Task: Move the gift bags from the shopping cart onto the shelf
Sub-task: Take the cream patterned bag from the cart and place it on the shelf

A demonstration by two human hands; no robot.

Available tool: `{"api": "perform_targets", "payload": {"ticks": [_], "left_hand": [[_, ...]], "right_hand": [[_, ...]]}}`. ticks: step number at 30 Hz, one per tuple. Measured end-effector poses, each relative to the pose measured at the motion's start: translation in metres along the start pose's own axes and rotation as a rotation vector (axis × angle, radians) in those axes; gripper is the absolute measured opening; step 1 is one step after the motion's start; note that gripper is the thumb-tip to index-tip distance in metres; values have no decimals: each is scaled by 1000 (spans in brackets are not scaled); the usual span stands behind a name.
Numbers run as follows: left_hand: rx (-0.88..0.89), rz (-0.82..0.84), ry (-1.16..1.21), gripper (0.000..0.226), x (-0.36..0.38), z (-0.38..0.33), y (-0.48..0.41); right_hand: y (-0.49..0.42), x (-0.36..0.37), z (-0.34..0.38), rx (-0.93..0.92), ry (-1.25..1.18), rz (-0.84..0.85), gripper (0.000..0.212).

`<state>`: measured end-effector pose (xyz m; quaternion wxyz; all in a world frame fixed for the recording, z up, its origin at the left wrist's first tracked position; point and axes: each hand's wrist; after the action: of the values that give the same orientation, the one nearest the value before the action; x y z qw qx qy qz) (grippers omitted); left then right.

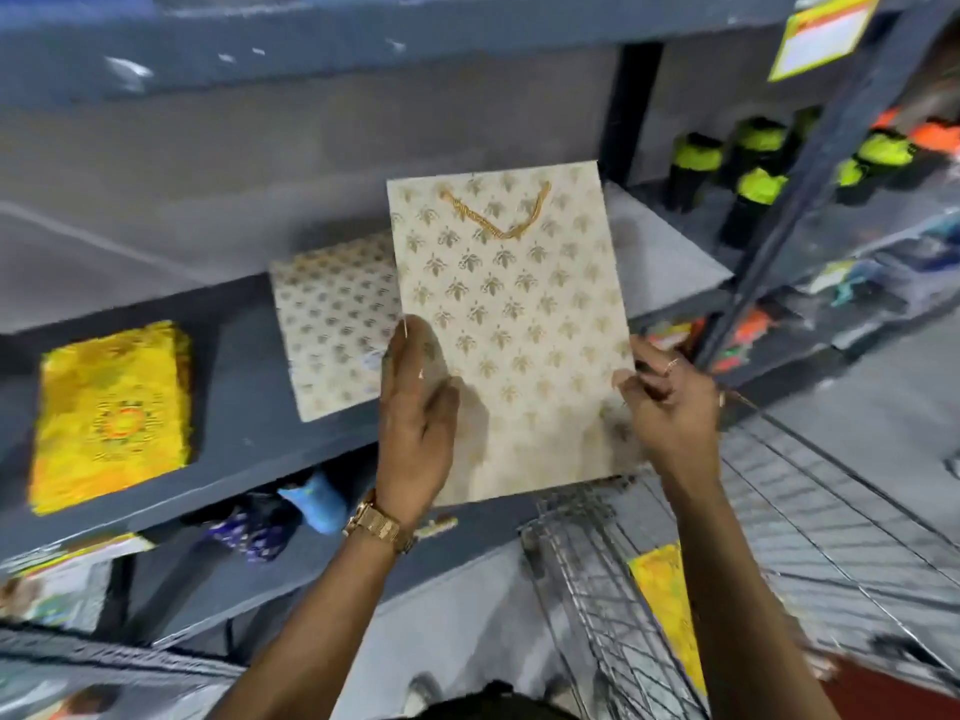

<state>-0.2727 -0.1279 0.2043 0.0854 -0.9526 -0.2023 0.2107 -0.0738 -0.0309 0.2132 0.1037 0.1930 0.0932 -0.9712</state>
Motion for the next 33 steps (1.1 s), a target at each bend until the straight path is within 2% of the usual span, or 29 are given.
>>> {"api": "perform_targets", "payload": {"ticks": [5, 8, 12, 16, 19, 24, 27, 30, 33], "left_hand": [[-78, -122, -58, 60, -55, 24, -5], [-125, -133, -45, 61, -88, 44, -29], [-247, -118, -90, 56, -121, 81, -69], [-377, -116, -81, 45, -134, 120, -100], [-448, -79, -69, 52, -131, 146, -113], [-489, -1, -188, 58, -126, 163, -120], [-528, -28, -503, 62, -114, 142, -120], [-414, -104, -659, 70, -84, 97, -111], [-242, -43, -687, 71, -24, 63, -100]], "right_hand": [[-7, 67, 30, -19, 5, 73, 37], [-36, 108, 49, -83, 0, 118, 35], [-85, 159, 58, -104, 141, 234, 37], [-113, 205, 46, 23, 235, 311, 40], [-119, 227, 33, 117, 286, 335, 39], [-116, 236, 12, 91, 333, 355, 41], [-114, 225, 13, 27, 299, 348, 47], [-106, 198, 14, -44, 260, 314, 47], [-97, 152, -4, -78, 210, 221, 45]]}}
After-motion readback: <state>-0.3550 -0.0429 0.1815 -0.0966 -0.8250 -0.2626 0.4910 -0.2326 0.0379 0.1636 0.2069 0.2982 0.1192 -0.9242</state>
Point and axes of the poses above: each hand's wrist, its own y-axis away from the middle knuckle, its own x-axis out of the palm, z = x × y, and after that the axes turned 11 degrees about z, right-handed
